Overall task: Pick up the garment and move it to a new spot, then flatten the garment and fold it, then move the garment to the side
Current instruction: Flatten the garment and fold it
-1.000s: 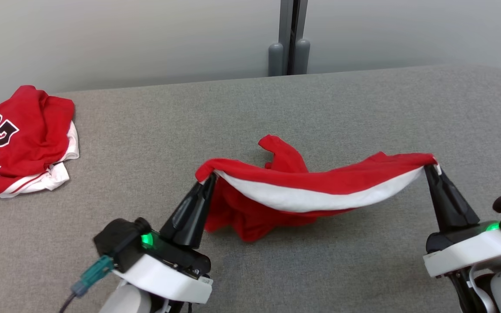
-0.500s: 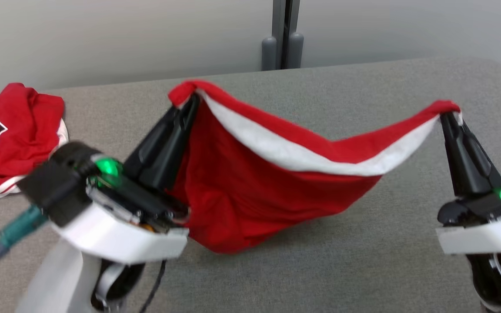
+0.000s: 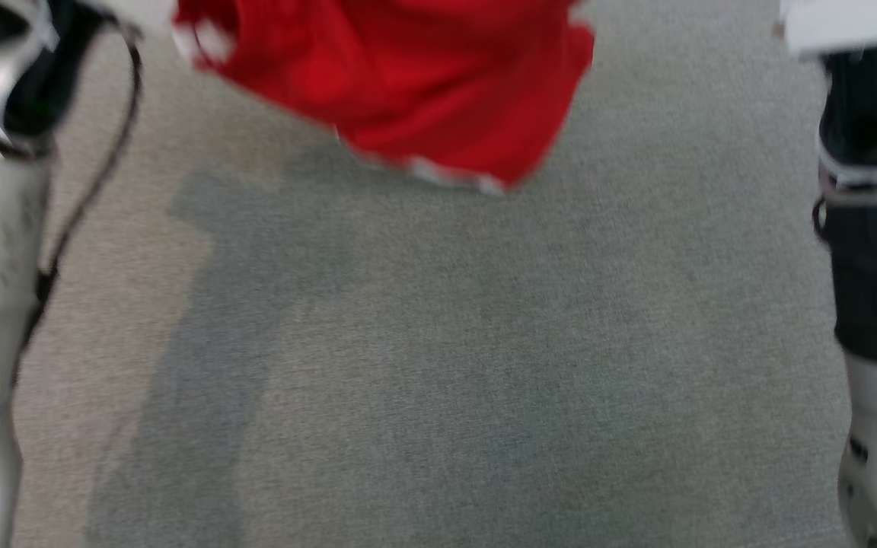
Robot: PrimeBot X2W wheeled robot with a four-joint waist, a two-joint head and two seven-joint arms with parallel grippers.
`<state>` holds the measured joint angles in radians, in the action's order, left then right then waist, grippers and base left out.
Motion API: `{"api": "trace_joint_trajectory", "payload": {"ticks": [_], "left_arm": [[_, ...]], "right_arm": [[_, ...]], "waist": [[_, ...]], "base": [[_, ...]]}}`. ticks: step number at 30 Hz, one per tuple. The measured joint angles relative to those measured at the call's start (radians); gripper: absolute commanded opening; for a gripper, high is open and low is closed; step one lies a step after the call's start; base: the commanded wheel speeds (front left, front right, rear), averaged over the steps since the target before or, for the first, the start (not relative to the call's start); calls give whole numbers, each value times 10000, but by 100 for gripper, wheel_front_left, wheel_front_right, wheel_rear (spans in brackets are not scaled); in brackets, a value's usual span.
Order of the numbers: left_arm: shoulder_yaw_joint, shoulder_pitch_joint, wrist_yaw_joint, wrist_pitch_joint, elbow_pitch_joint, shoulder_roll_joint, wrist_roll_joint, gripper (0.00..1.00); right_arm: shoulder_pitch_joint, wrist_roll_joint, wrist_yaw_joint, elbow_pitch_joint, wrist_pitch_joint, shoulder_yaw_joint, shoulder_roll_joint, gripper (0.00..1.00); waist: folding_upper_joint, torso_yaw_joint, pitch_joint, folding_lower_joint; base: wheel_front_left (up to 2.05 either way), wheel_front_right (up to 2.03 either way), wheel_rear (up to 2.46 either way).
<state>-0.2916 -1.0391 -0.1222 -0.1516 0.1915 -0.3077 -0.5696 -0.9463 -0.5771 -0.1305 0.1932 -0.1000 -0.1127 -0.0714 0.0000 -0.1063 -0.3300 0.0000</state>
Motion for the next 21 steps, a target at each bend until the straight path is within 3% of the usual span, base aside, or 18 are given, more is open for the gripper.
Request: {"api": "trace_joint_trajectory", "payload": {"ticks": [7, 9, 15, 21], "left_arm": [[190, -3033, -46, 1396, 2077, -31, 332, 0], [65, -3481, -65, 1981, 2836, -132, 401, 0], [-809, -2273, -73, 2443, 4297, -288, -155, 0], [-1678, -911, -73, 2798, 4357, -372, -1360, 0]], "right_arm": [[-3190, -59, 0, 2320, -1294, 19, 180, 0], [-3503, -752, 0, 2769, -1478, -675, 173, 0], [-2426, -1108, 0, 3576, -1576, -2274, 245, 0], [-965, -1135, 0, 3457, -1601, -2464, 253, 0]], "waist": [[0, -623, -1085, 0], [0, -814, -1550, 0], [0, -994, -2355, 0], [0, -835, -2583, 1]], "base": [[0, 0, 0], [0, 0, 0], [0, 0, 0], [0, 0, 0]]}}
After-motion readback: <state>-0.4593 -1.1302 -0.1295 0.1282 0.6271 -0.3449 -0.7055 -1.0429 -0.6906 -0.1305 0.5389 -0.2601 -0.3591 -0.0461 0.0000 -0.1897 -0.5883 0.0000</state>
